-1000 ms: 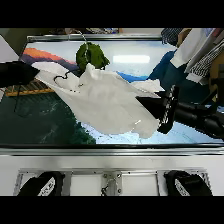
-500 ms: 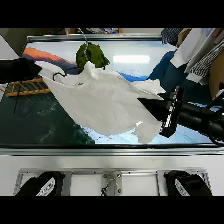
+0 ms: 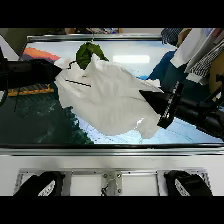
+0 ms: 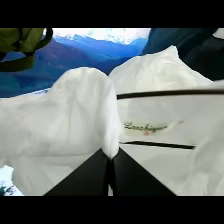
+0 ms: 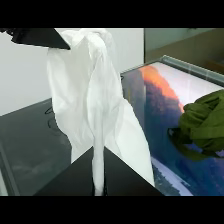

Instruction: Fold the clothes and pants, and hang the long-sleeved shirts on hangers.

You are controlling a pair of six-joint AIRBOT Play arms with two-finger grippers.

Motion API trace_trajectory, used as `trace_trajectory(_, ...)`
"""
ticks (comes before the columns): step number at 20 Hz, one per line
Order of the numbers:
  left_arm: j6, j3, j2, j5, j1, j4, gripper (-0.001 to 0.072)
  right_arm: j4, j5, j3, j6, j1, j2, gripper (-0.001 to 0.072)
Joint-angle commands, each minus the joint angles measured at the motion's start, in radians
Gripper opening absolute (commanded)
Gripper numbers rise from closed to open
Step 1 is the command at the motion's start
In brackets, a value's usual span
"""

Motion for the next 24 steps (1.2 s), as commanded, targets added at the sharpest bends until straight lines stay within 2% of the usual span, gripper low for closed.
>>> trace_trajectory(1,-0.038,0.0,0.003,0.053,-0.124,-0.001,0.0012,0.001,-0.031,0.001,0.0,0.023,-0.008,0.0005)
trace_trajectory(5,-0.075,0.0,-0.004,0.169,-0.222,-0.001,0.0011,0.001,-0.041,0.001,0.0,0.062,-0.012,0.0005)
trace_trajectory(17,-0.088,0.003,-0.029,0.225,-0.273,0.0,0.0018,0.002,-0.041,0.001,0.0,0.063,-0.011,0.0005)
trace_trajectory(19,-0.082,0.004,-0.011,0.224,-0.272,0.0,0.053,0.016,-0.041,0.001,0.0,0.063,-0.011,0.0005)
trace_trajectory(20,-0.081,0.004,-0.001,0.223,-0.271,0.002,0.0561,0.037,-0.041,0.001,0.0,0.063,-0.011,0.0005)
trace_trajectory(24,-0.082,0.004,0.05,0.204,-0.2,0.001,0.0563,0.068,-0.042,0.001,-0.001,0.062,-0.011,0.0006)
